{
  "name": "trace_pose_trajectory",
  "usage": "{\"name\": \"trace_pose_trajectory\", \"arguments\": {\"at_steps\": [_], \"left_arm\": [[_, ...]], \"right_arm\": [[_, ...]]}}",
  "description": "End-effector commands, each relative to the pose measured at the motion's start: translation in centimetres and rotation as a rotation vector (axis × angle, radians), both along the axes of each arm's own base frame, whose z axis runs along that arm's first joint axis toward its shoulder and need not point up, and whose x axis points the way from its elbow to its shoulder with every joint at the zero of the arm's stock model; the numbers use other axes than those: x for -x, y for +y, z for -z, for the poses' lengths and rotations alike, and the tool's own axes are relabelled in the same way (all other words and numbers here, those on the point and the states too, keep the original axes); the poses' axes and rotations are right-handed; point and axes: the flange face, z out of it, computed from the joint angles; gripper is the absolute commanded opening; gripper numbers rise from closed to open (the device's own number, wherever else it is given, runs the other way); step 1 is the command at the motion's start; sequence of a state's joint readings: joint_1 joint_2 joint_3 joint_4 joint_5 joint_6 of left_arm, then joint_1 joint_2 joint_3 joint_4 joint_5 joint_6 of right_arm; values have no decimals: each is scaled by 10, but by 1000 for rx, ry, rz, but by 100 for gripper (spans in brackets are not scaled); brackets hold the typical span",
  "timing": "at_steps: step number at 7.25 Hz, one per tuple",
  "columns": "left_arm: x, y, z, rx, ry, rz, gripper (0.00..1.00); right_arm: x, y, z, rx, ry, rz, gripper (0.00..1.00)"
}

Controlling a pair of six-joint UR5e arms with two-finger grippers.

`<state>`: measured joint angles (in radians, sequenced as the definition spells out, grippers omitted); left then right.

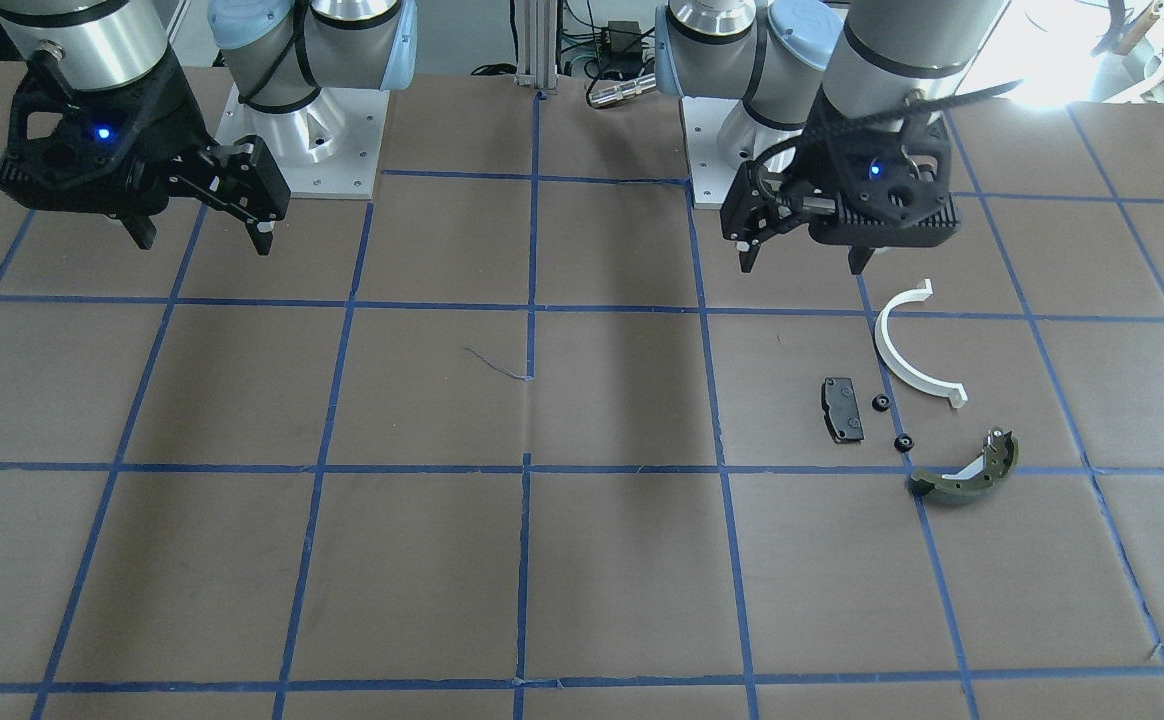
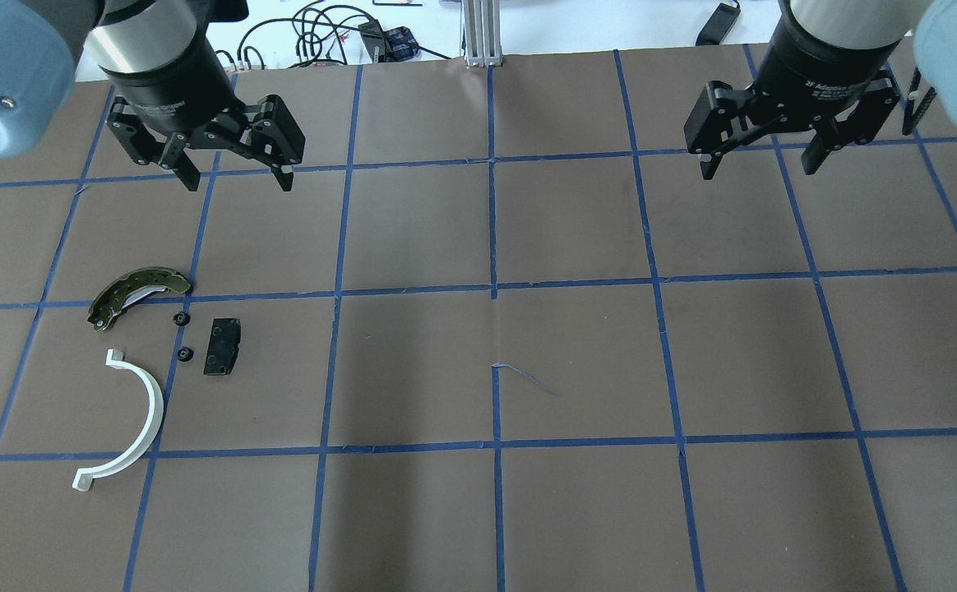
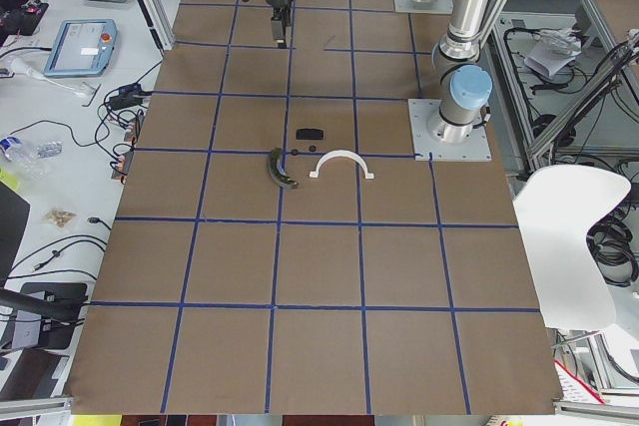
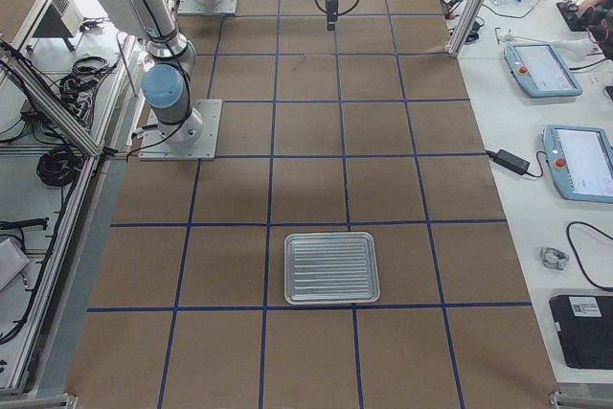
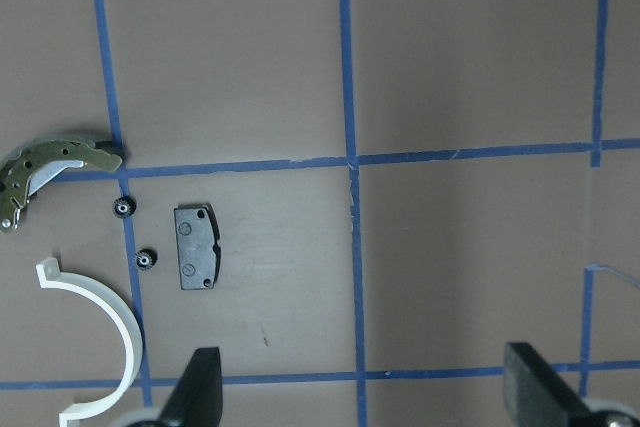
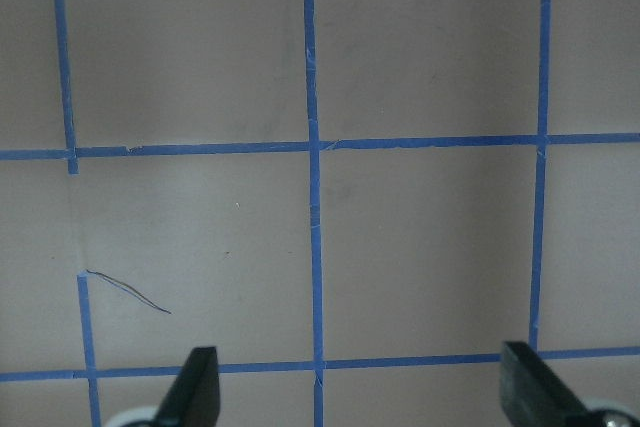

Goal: Place bearing gear from tray to pile

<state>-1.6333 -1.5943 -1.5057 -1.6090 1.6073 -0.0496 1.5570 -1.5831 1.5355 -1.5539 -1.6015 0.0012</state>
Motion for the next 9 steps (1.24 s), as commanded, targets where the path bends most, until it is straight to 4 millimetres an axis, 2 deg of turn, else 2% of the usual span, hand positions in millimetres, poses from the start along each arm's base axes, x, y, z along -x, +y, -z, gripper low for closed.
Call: {"name": "trace_pose_trajectory", "arguments": {"at_steps": [1, 2, 4, 5, 7, 9], "left_arm": [[9, 44, 18, 1, 0, -17, 98], [9, 45, 28, 80, 7, -10, 99], [2, 45, 23, 97, 7, -22, 100], [2, 41, 22, 79, 5, -24, 100], [0, 36, 7, -22, 0, -30, 100], [0, 34, 7, -21, 0, -28, 100]], "right_arm": [[0, 0, 0, 0, 0, 0, 100], [0, 0, 0, 1, 0, -3, 100], [0, -1, 1, 0, 2, -3, 100], [0, -1, 1, 0, 2, -3, 100], [1, -1, 0, 3, 6, -9, 100], [0, 0, -1, 4, 5, -7, 100]]}}
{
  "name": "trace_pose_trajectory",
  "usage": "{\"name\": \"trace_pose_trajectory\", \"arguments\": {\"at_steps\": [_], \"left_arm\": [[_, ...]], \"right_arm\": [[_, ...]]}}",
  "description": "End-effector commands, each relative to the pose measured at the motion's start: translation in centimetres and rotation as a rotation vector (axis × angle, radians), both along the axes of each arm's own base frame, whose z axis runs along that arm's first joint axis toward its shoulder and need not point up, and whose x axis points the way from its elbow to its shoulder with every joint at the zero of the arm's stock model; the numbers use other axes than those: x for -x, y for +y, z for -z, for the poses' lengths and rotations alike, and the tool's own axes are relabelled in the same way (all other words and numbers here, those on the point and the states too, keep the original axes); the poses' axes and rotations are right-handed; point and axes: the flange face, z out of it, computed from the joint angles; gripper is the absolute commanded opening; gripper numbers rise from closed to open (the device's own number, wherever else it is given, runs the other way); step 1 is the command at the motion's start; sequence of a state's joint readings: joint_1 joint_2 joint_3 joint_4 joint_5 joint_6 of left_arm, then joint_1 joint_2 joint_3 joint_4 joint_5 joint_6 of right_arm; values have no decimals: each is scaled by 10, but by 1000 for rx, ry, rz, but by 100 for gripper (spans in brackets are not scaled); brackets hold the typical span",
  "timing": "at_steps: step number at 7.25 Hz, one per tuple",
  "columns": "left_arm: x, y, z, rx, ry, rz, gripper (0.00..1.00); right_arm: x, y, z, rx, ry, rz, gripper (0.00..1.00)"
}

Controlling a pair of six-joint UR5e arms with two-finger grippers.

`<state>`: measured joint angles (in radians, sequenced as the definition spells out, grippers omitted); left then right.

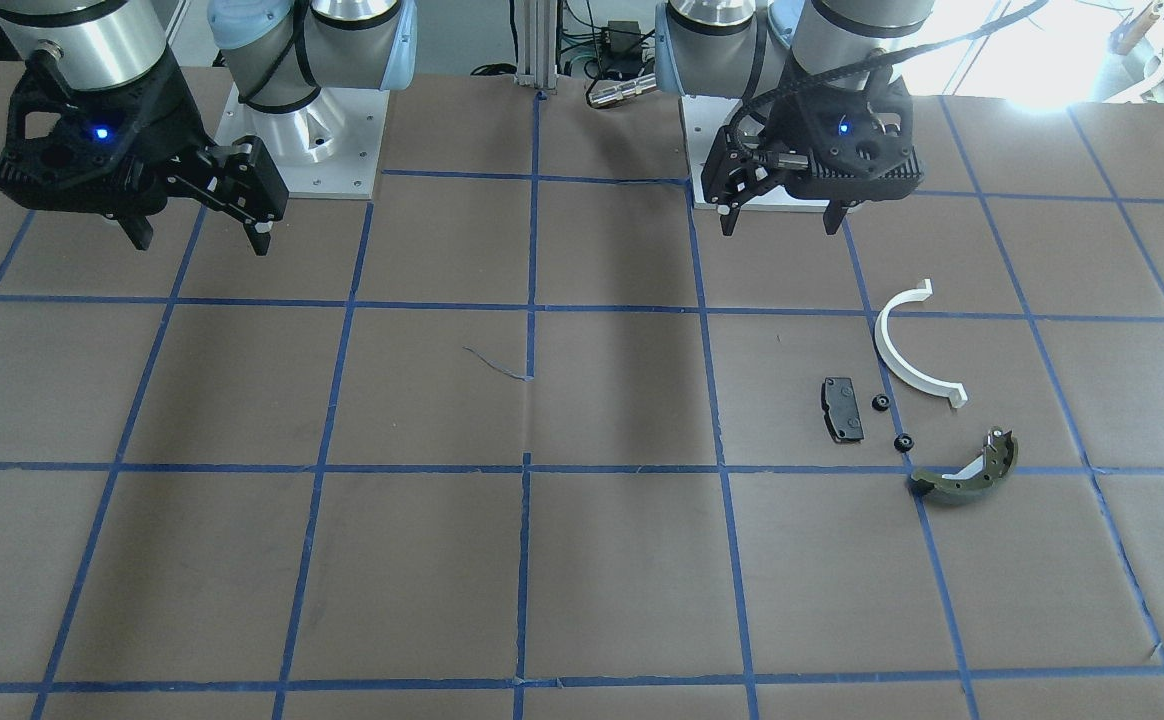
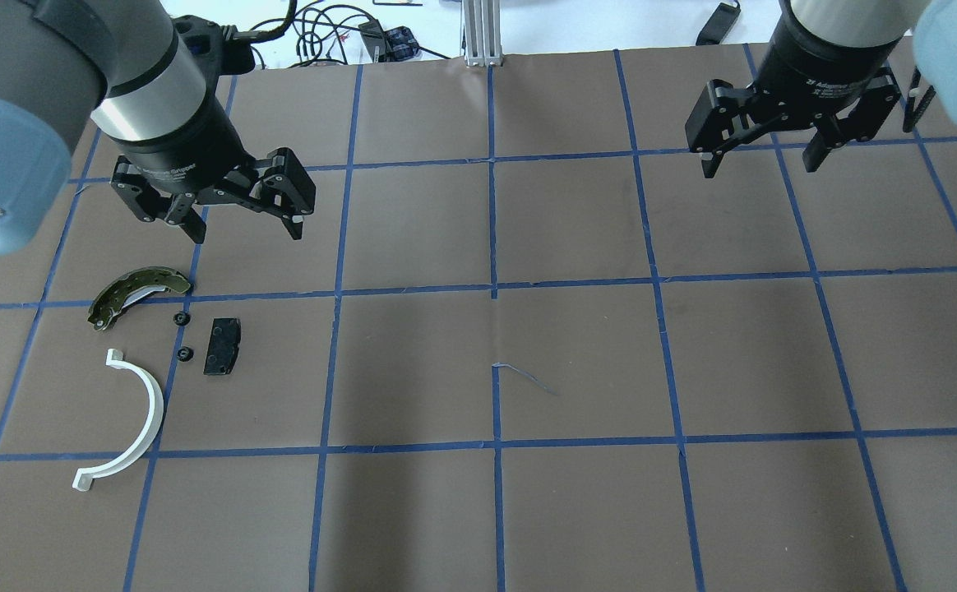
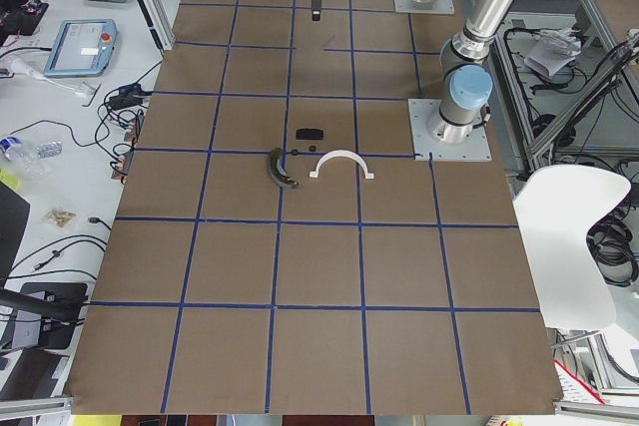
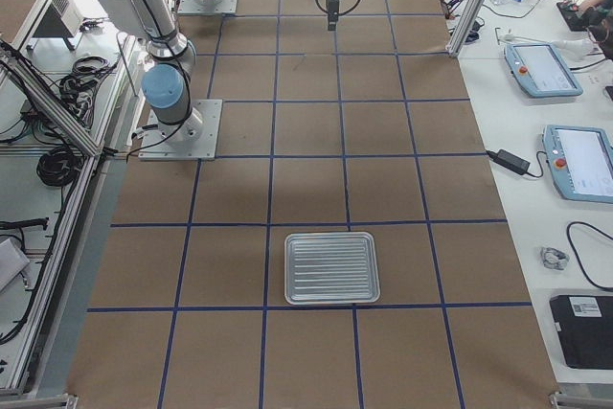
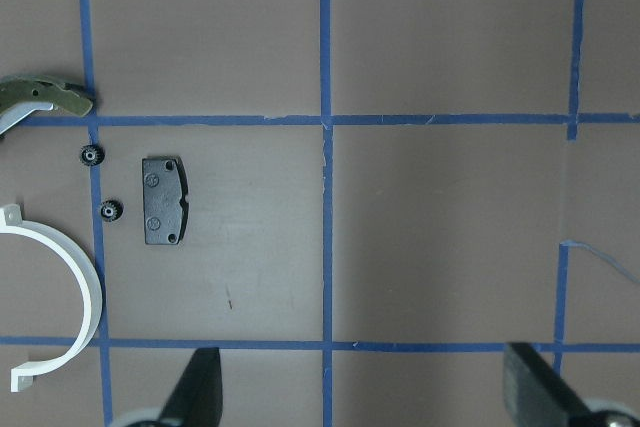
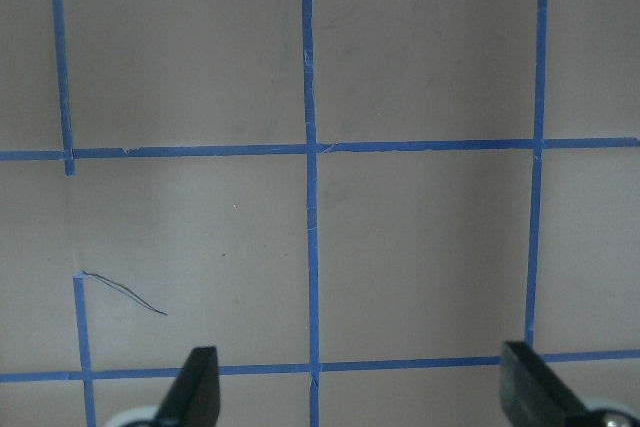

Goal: Place bearing gear from tray to pile

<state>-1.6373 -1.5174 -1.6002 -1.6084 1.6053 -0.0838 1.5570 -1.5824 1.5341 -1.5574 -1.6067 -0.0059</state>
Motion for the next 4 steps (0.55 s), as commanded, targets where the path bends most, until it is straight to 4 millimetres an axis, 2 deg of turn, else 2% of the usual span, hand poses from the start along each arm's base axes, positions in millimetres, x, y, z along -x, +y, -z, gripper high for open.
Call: {"name": "trace_pose_trajectory", "arguments": {"at_steps": [1, 4], "left_arm": [[0, -2, -3, 6, 1, 0, 100], [0, -3, -3, 14, 2, 0, 100]], "right_arm": [[0, 0, 0, 0, -2, 1, 100], [0, 0, 0, 0, -2, 1, 100]]}}
